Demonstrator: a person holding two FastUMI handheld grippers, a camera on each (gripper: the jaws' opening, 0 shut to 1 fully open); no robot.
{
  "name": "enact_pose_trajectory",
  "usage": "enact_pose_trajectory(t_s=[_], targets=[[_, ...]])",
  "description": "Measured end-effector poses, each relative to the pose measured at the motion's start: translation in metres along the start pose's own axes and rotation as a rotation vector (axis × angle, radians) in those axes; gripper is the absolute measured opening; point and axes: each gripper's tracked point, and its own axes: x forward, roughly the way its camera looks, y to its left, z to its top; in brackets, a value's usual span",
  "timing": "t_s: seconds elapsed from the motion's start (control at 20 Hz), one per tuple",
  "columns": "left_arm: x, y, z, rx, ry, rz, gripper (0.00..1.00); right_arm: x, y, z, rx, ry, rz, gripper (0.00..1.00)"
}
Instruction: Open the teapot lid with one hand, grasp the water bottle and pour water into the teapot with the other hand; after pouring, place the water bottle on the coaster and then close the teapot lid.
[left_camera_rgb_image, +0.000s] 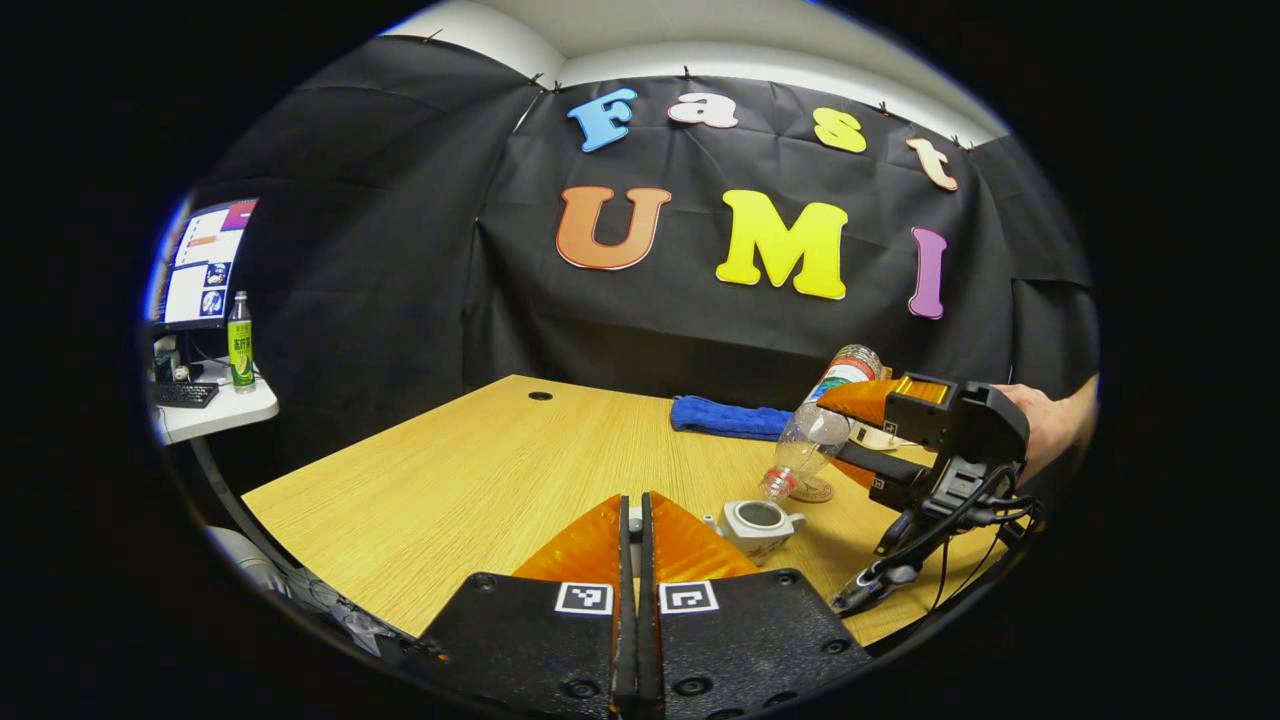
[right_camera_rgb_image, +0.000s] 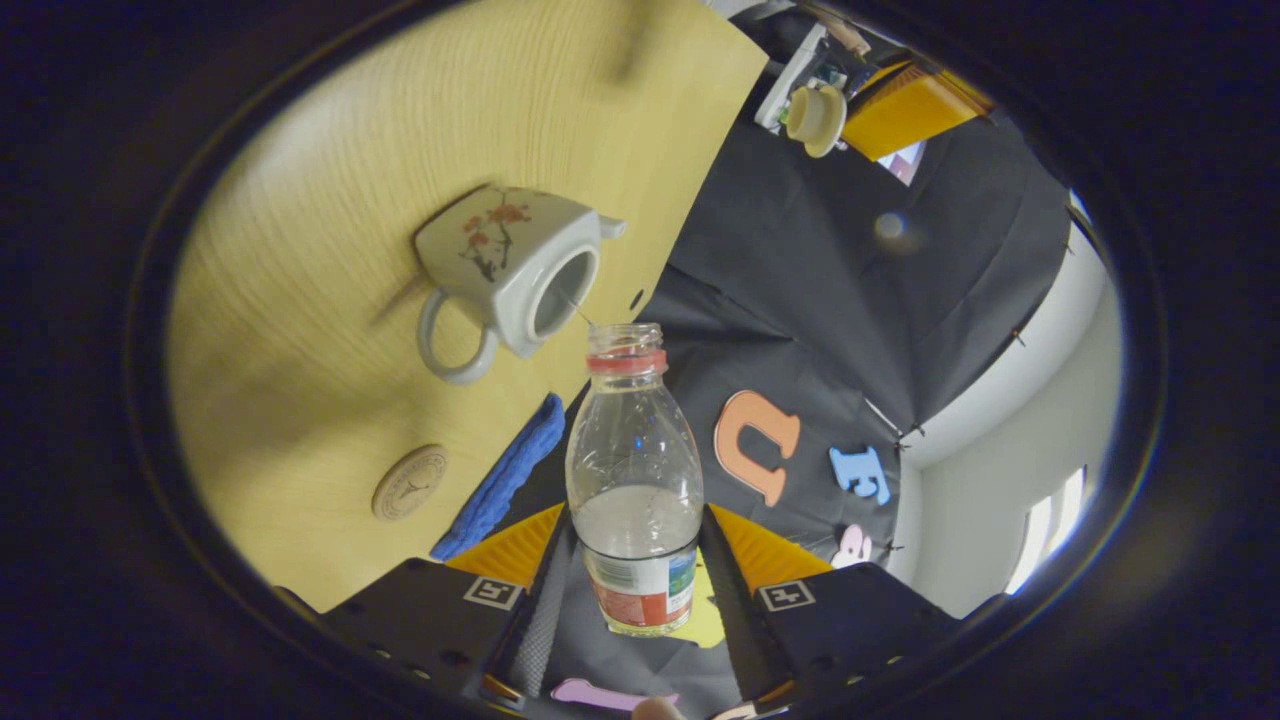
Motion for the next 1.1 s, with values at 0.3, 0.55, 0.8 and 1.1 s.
enact_pose_trajectory(t_s=[0.3,0.55,0.8,1.1], targets=[[0.0003,-0.0012,0.0004,0.002,-0.001,-0.001,0.03,0.0015,-0.0069,0.0008,-0.064,-0.012,-0.016,0.70],[-0.0006,-0.0017,0.0021,0.001,-0.003,-0.002,0.03,0.0015,-0.0094,0.0021,-0.087,-0.014,-0.018,0.70],[-0.0006,-0.0019,0.0021,0.003,-0.004,-0.002,0.03,0.0032,-0.0101,0.0028,-0.094,-0.017,-0.024,0.71],[-0.0012,-0.0026,0.0032,0.006,-0.006,-0.002,0.03,0.0040,-0.0098,0.0035,-0.084,-0.018,-0.027,0.70]])
